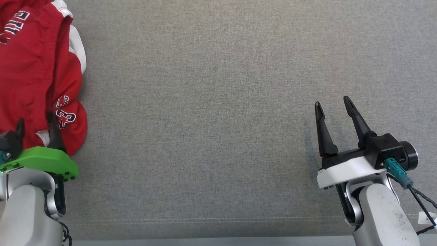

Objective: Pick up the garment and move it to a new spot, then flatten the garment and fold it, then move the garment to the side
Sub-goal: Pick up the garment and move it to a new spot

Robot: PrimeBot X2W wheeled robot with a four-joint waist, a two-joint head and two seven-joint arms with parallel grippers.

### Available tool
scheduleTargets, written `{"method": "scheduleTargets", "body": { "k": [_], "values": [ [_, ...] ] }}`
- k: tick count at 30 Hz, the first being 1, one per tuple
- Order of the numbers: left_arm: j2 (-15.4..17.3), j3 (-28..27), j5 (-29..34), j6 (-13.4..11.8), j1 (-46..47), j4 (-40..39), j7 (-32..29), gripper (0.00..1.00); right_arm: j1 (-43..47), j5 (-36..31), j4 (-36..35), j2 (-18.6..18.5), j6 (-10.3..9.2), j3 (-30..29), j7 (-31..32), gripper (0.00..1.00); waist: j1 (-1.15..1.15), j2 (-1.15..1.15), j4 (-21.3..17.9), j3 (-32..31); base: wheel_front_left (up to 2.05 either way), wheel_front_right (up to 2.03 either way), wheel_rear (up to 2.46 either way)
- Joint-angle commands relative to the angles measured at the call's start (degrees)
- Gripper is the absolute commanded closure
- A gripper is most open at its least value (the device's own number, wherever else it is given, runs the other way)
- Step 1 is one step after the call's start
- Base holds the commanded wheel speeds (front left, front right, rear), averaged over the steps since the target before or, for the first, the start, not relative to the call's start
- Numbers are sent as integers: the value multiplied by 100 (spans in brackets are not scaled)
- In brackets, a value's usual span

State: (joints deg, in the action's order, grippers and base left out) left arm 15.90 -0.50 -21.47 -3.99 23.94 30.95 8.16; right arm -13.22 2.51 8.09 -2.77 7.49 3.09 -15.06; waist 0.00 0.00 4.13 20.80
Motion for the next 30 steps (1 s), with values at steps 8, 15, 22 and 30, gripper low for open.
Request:
{"method": "scheduleTargets", "body": {
  "k": [8, 15, 22, 30],
  "values": [
    [109, -97, 25, -267, -56, -228, 84, 100, -93, 38, 51, -21, 0, 24, -21, 0, 0, 0, -52, -33, 0, 0, 0],
    [76, 10, 93, -265, -1, -450, 216, 100, -7, 97, 112, -22, 0, -8, -21, 0, 0, 0, -88, -303, 0, 0, 0],
    [-41, 314, 224, -245, 214, -938, 106, 100, 155, 170, 181, -22, 0, -48, -21, 0, 0, 0, -148, -729, 0, 0, 0],
    [-572, 1012, 264, -145, 771, -1050, -709, 100, 331, 192, 246, -21, 0, -56, -20, 0, 0, 0, -376, -1108, 0, 0, 0]
  ]
}}
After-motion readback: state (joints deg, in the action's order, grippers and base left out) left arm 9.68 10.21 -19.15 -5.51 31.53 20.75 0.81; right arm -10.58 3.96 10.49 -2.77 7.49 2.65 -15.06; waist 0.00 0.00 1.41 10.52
